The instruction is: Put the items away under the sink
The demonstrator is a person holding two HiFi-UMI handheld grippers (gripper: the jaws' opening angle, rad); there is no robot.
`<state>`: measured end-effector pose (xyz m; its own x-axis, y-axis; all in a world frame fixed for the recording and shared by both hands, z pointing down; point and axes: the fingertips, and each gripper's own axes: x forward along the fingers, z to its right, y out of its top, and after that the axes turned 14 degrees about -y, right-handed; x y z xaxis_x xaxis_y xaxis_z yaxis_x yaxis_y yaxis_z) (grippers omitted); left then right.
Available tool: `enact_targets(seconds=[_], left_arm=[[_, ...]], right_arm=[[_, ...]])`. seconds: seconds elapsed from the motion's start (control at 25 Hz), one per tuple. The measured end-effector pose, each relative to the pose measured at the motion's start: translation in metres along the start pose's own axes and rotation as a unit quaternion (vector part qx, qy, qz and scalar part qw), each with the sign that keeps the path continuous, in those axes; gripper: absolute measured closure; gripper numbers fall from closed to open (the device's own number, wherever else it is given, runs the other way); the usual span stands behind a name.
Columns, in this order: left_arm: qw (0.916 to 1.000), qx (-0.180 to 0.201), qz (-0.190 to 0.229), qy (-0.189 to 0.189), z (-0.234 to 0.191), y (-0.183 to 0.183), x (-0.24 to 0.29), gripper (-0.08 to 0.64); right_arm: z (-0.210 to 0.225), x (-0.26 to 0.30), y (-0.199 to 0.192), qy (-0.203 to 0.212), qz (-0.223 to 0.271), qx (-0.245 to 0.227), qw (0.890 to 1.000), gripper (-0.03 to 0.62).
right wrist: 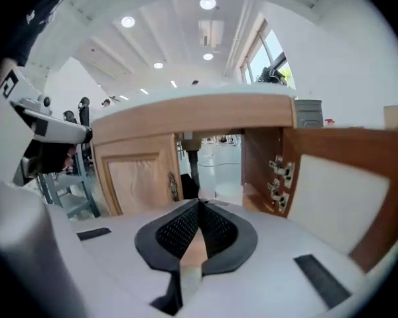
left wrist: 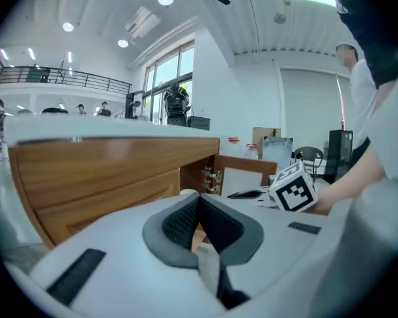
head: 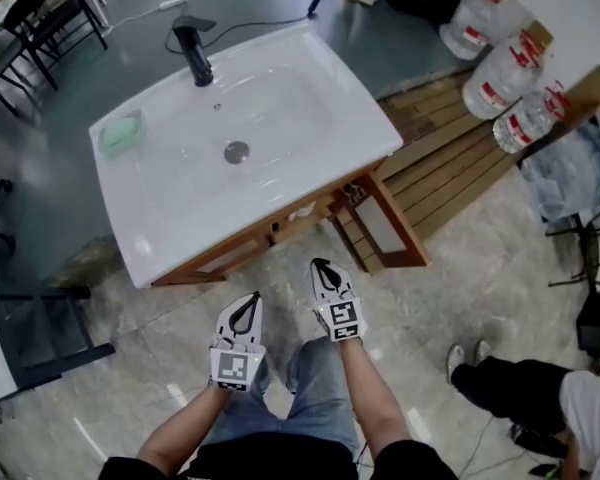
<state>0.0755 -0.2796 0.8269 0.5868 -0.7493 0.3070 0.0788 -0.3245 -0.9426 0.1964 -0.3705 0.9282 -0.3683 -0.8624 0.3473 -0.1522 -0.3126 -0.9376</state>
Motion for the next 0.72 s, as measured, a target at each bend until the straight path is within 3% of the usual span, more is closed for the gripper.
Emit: enact_targets(seconds=[0.2,0.48,0.72], left_arm=[[0.9999,-0.012,0.007,-0.003,0.031,0.118,-0.05,0.555],[0.9987,0.014,0.049,0.004,0.061,0.279,-0.119,0.555],[0.994,0.024,0.106,0.014,0.075,0.367,-0.174,0.555]], right_arm=[[0.0,-0.11,0.123,-0.018,0.012,0.01,1.0,0.581],[-0.009,-0.234,0.317,-0.037,0.085,0.024,0.995,0.581],[-0.014,-0.304,0.416,-0.056,0.153,0.025,0.986,0.581]])
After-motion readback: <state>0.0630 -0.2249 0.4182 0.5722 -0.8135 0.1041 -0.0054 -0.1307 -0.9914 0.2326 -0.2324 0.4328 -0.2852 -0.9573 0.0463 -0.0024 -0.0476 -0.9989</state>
